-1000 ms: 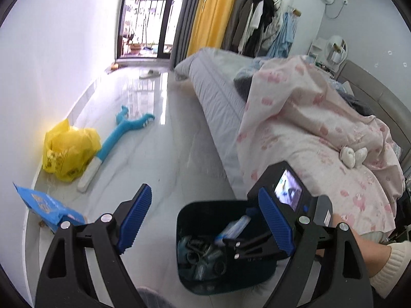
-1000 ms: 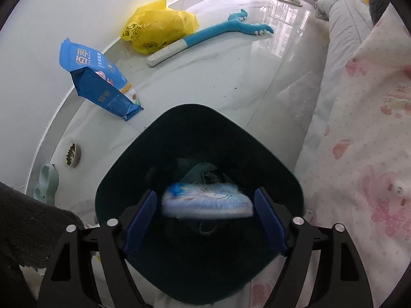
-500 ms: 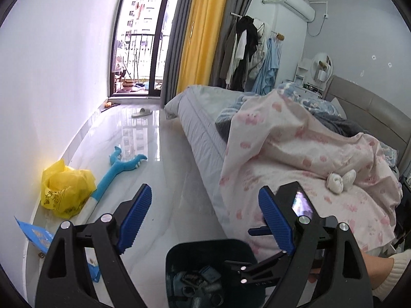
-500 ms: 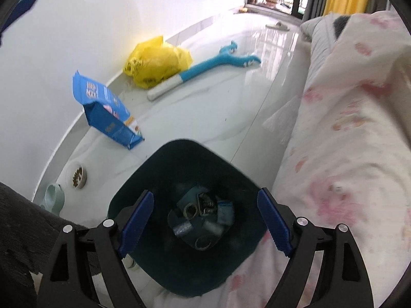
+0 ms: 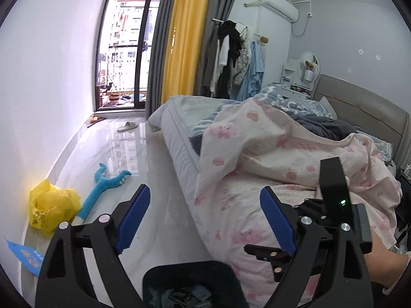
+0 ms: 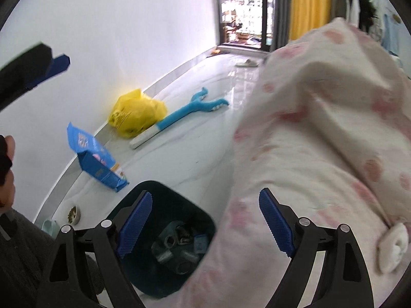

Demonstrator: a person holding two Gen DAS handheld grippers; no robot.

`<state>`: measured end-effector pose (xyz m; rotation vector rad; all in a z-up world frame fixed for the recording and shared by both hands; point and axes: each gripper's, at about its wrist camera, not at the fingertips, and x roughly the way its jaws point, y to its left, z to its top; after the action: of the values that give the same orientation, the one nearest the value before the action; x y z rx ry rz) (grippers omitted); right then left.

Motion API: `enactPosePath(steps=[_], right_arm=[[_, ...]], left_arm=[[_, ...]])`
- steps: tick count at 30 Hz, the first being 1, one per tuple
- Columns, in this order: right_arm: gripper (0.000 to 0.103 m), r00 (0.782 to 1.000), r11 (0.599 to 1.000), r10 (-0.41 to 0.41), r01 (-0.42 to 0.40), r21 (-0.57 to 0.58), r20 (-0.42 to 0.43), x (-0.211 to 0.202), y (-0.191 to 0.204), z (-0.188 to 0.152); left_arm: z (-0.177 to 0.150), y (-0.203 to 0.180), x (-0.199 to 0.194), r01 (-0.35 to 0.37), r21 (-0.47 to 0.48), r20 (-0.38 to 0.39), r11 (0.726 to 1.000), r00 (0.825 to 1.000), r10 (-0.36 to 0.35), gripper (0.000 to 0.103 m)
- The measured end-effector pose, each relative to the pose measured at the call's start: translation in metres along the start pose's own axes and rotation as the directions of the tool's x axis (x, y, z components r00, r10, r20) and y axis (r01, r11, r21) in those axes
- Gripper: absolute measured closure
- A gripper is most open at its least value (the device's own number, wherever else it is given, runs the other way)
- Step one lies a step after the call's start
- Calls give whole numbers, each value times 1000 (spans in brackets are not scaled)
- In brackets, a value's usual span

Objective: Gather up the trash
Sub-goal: 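Move both tools over the two white rolled socks on the bed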

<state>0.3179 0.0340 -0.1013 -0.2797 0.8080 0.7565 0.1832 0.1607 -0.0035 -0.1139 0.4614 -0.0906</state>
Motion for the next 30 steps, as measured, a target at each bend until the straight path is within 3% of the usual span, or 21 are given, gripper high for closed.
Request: enactPosePath(steps=[11, 30], right_arm=[[15, 990, 991, -124, 120, 56, 65, -44, -65, -18], [13, 934, 932, -339, 318, 177, 108, -113, -172, -65]], left_arm=[[10, -55, 28, 79, 27, 7, 996, 997, -79, 12], [-2, -138, 82, 184, 56, -102, 981, 979, -177, 12]])
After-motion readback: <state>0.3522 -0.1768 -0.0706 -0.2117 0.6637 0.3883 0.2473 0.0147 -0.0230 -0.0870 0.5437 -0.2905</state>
